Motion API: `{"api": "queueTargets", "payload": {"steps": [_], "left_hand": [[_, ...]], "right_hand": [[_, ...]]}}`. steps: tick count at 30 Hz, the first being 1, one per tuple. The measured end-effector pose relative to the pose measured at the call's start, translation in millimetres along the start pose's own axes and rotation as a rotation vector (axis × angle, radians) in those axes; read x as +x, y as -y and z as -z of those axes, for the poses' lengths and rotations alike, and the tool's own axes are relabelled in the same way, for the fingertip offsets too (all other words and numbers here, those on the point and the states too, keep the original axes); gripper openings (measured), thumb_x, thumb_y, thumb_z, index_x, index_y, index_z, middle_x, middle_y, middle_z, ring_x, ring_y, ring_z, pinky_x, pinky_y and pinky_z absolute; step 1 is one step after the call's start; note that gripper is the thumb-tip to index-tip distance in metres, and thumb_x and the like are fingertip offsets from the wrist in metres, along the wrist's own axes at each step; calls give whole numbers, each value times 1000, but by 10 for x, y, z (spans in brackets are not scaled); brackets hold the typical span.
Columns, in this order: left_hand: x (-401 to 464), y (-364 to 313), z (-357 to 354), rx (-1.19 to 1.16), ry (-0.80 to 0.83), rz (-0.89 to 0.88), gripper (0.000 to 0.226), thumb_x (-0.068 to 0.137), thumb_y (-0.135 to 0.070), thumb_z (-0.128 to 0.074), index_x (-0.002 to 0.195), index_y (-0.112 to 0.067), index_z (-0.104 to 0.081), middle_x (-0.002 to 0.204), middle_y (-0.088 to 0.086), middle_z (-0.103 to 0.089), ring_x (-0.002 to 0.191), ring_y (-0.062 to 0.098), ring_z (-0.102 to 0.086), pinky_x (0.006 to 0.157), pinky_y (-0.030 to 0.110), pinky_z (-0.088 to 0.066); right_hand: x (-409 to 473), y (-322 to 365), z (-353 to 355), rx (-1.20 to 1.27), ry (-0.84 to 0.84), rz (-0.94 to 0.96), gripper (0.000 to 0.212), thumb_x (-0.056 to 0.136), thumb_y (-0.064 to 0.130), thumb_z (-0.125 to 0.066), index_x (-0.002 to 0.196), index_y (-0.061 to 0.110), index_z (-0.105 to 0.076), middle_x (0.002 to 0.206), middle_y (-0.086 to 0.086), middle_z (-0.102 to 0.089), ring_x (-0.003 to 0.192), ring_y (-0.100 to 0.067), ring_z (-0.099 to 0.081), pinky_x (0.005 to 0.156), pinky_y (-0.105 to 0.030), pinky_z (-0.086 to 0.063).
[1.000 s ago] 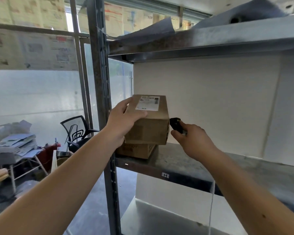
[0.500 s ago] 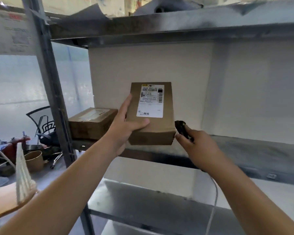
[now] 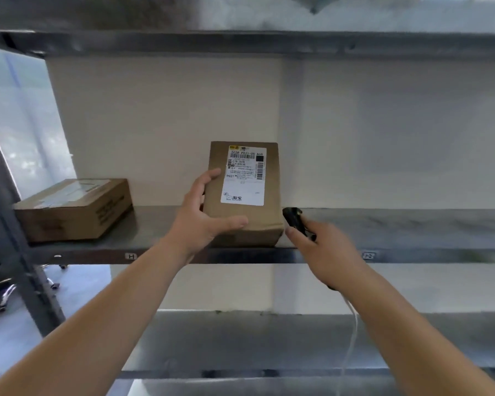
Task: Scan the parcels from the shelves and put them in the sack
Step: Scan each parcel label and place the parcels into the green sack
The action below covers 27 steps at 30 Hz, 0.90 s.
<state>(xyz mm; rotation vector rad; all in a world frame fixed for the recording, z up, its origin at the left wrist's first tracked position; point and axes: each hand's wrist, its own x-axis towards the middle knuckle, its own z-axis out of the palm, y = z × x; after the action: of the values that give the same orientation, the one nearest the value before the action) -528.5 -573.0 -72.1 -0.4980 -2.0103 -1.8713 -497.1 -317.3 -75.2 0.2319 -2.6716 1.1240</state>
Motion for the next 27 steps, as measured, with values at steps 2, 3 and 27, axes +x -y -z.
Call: {"api": "queueTargets", "payload": {"steps": [2, 3, 27], "left_hand": [[80, 71, 29, 34, 11, -15, 105, 48, -34, -104, 133, -62, -50, 141, -6, -56, 123, 18, -64, 96, 43, -60], [114, 108, 47, 90, 7, -28, 107, 49, -37, -103, 137, -62, -47, 145, -5, -50, 127, 20, -60, 101, 45, -58], [446, 533, 502, 573, 186, -555, 111, 63, -50, -97, 149, -65, -28, 166, -3, -7, 153, 29, -14, 117, 52, -37]], "right_hand": [[-19, 41, 6, 48, -33, 5, 16, 103, 51, -52, 114, 43, -59, 55, 9, -57, 43, 3, -53, 34, -13, -28], [-33, 72, 10, 69, -45, 0, 15, 102, 52, -52, 112, 44, -60, 54, 14, -58, 45, 6, -52, 34, -12, -29], [-694, 1015, -337, -171, -74, -180, 25, 98, 57, -57, 116, 44, -68, 59, 14, -63, 44, 2, -53, 38, -13, -32]]}}
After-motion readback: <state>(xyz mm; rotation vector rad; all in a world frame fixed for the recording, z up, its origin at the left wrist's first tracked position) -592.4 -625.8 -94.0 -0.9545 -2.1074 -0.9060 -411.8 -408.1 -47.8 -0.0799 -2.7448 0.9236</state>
